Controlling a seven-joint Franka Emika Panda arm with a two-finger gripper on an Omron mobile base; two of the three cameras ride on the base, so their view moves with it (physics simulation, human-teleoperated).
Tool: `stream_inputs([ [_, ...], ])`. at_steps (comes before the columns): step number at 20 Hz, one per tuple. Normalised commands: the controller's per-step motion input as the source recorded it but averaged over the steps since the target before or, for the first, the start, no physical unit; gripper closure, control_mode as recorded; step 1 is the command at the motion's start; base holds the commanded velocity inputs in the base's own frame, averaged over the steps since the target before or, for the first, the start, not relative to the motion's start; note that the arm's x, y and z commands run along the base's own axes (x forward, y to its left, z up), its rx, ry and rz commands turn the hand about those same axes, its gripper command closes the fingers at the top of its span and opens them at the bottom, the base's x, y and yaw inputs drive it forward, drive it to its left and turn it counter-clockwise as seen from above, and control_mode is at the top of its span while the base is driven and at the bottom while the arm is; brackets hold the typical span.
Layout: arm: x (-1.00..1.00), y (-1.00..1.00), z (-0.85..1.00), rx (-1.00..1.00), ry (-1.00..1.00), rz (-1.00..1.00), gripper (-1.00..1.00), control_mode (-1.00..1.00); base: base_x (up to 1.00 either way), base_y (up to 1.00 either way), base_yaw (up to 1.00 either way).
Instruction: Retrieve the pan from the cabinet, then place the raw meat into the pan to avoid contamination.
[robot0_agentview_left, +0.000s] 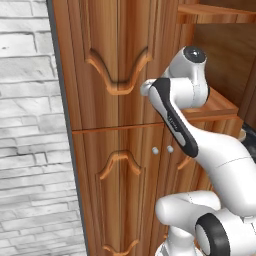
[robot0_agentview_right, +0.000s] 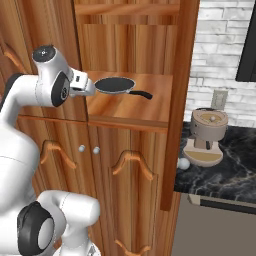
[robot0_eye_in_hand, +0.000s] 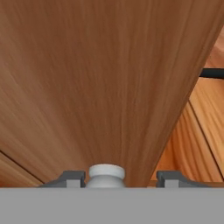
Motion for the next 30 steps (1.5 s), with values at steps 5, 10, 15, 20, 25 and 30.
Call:
stream_inputs([
  [5, 0.0, 0.01, 0.0, 0.0, 0.01, -0.03, 1.0, -1.0, 0.0, 0.0, 0.0],
  [10, -0.09, 0.08, 0.0, 0.0, 0.04, -0.1, 1.0, -1.0, 0.0, 0.0, 0.0],
  [15, -0.33, 0.07, 0.0, 0.0, 0.01, -0.11, 1.0, -1.0, 0.0, 0.0, 0.0],
  [20, -0.45, 0.11, 0.0, 0.0, 0.0, -0.11, 1.0, -1.0, 0.0, 0.0, 0.0],
  [25, -0.45, 0.17, -0.04, 0.0, 0.01, -0.11, 1.0, -1.0, 0.0, 0.0, 0.0],
  [30, -0.5, 0.3, -0.21, 0.0, 0.0, -0.11, 1.0, -1.0, 0.0, 0.0, 0.0],
])
